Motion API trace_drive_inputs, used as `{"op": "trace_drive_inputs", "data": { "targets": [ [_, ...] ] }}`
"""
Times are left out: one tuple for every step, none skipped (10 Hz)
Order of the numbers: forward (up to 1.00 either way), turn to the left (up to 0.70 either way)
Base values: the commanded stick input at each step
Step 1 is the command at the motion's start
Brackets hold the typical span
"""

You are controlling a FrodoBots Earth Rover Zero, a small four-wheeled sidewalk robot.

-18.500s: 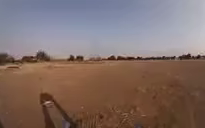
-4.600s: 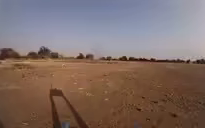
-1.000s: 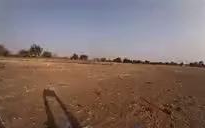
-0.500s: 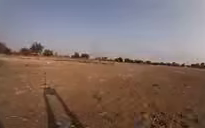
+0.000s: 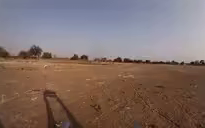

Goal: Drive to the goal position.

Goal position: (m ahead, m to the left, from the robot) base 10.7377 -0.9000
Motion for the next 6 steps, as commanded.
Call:
{"op": "trace_drive_inputs", "data": {
  "targets": [
    [0.7,0.0],
    [0.7,0.0],
    [0.7,0.0],
    [0.7,0.0],
    [0.7,0.0],
    [0.7,0.0]
  ]
}}
